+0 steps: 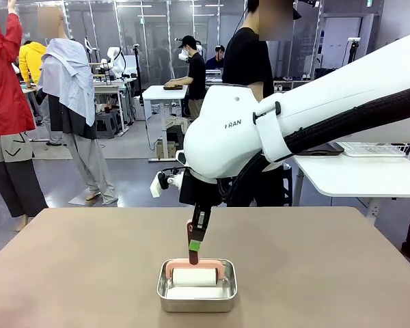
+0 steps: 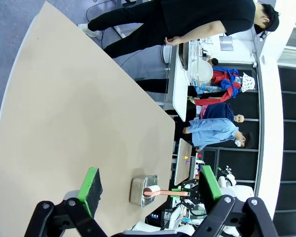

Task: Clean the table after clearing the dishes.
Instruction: Place the Lint Roller back on top of the Airtight Container.

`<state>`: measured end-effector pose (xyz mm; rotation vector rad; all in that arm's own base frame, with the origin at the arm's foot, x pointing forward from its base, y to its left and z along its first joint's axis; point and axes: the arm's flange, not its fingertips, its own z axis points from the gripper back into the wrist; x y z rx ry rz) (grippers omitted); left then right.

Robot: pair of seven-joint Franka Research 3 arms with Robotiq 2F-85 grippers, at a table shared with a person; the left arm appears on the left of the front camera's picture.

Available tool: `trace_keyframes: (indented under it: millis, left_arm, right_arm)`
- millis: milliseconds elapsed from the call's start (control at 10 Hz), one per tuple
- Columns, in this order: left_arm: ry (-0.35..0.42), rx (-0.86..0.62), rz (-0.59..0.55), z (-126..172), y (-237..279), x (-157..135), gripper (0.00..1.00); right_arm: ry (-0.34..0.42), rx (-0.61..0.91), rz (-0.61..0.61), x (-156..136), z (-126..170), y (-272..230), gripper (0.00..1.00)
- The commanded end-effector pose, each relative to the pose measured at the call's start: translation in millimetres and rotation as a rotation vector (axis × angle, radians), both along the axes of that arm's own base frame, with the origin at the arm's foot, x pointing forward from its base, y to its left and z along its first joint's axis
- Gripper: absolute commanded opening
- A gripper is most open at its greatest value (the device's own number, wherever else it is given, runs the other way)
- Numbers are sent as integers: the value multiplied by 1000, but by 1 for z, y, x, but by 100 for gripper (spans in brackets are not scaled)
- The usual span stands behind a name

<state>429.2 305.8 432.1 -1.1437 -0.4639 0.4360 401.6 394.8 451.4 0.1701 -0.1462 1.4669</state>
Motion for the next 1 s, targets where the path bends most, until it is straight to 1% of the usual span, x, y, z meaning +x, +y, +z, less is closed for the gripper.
trace_keyframes:
  millis: [0,100,300,500,600,700,800,900]
  left_arm:
    - [-3,-1,-11,3,2,-3,100]
    - [-3,-1,-11,3,2,-3,100]
    - [-3,-1,-11,3,2,-3,100]
    - [-3,-1,-11,3,2,-3,100]
    - [-3,-1,-11,3,2,-3,100]
    - [-3,-1,-11,3,2,-3,100]
    - [-3,-1,-11,3,2,-3,100]
    - [-3,-1,-11,3,2,-3,100]
  right_arm:
    - [-4,19,20,20,-12,4,21]
    - [20,46,35,25,-19,5,21]
    - [32,30,8,38,-32,7,21]
    - [20,6,15,46,-34,6,21]
    - [18,3,-4,53,-37,2,21]
    - [17,19,-8,55,-37,-2,49]
    - [7,26,-11,56,-33,-7,57]
    - [-3,21,-14,57,-30,-10,84]
